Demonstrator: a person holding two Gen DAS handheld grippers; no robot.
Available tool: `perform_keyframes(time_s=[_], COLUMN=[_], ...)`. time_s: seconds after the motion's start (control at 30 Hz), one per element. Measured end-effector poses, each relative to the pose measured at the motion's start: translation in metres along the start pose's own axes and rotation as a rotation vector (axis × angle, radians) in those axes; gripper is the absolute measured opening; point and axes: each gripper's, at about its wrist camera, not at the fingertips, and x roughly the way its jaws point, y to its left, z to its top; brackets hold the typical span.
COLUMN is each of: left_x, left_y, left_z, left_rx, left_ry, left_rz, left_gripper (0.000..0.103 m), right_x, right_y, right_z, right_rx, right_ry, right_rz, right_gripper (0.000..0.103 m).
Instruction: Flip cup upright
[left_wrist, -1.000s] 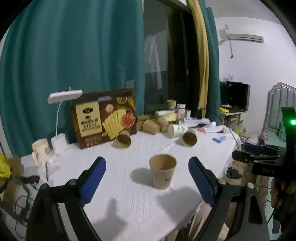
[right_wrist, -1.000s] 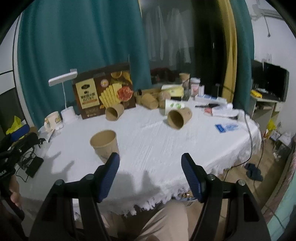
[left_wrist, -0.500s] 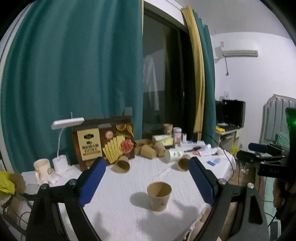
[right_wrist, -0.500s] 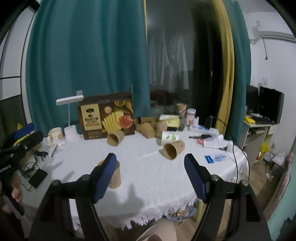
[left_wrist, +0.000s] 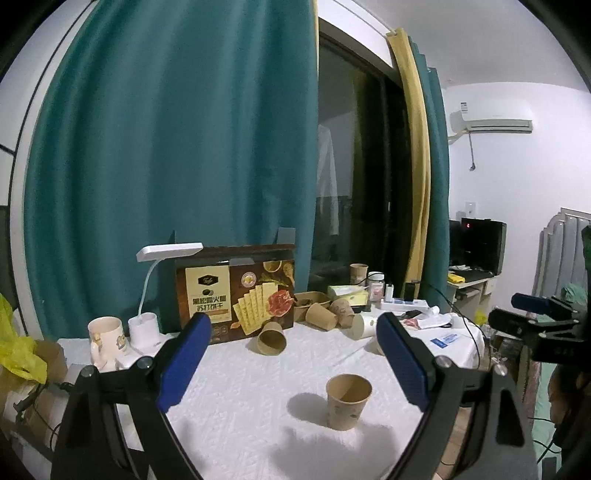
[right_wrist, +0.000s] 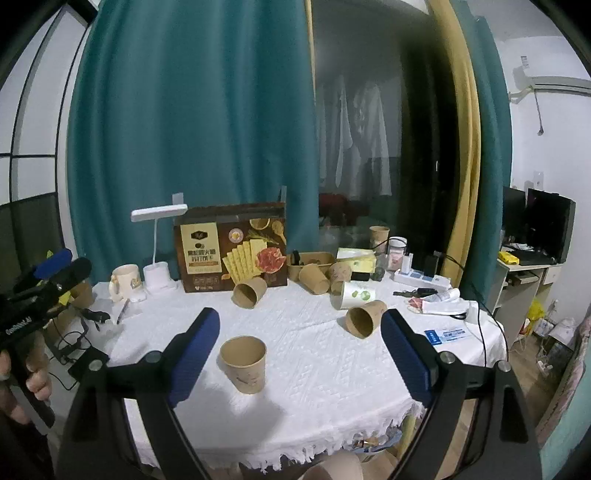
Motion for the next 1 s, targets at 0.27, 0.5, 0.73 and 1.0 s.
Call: perform_keyframes(time_s=[0.27,0.5,0.73,1.0], left_x=[0.01,0.013,0.014,0.013], left_y=[0.009,0.007,0.005,-0.002], left_z=[-0.01,-0.015,-0.016,-0.016], left_rx=[-0.008,-0.008,-0.006,0.0], left_ry=[0.033,0.044,0.045,0.044], left_rz=[0.005,0.0,-0.002,-0.005], left_gripper=[0.091,0.091,0.091,0.091], right_x=[0.024,0.03,0.03,0.03], right_y=[0.008,0.004,0.003,0.003], right_z=[-0.008,-0.012,-0.013,-0.013], right_rx=[-0.002,0.004,0.005,0.005], right_ry=[0.035,0.046,0.046,0.046], right_rz=[0.01,0.006,0.006,0.006], right_gripper=[0.087,0.087,0.087,0.087])
